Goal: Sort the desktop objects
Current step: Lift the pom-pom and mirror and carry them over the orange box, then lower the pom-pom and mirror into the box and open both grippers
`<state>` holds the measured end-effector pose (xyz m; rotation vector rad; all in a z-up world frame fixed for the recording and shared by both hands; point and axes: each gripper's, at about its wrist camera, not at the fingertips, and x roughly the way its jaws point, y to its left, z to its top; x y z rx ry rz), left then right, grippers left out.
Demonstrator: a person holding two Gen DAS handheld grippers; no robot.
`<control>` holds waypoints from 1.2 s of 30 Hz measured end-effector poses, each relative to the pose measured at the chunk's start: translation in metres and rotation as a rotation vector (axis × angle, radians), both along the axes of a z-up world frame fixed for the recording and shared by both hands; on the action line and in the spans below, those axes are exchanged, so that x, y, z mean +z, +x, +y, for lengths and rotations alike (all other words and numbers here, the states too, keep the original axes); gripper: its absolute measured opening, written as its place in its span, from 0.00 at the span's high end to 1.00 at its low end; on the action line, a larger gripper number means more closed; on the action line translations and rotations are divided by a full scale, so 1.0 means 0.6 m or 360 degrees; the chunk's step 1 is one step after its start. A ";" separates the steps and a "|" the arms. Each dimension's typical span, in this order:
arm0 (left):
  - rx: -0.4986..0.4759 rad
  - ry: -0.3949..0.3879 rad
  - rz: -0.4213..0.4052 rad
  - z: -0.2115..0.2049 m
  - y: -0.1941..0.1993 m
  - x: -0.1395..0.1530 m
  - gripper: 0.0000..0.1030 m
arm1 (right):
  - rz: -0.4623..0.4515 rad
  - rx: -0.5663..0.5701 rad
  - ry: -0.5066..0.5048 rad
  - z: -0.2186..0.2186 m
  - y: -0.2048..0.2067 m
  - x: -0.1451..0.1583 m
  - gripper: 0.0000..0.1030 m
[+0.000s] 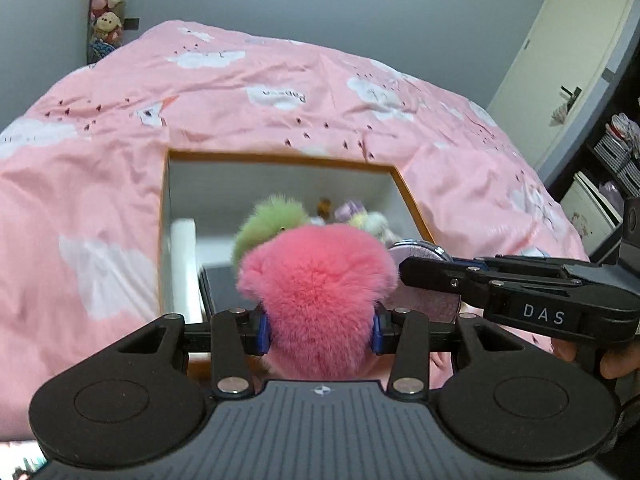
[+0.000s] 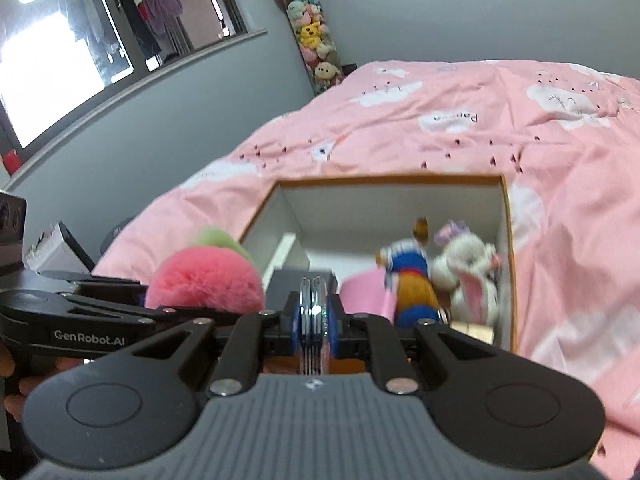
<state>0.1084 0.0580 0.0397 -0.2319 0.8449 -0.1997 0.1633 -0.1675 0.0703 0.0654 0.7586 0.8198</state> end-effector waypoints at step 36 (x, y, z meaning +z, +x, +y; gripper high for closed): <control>-0.0034 0.0324 0.0281 0.024 0.258 -0.143 0.52 | 0.0458 -0.0173 -0.0040 0.144 0.279 -0.178 0.86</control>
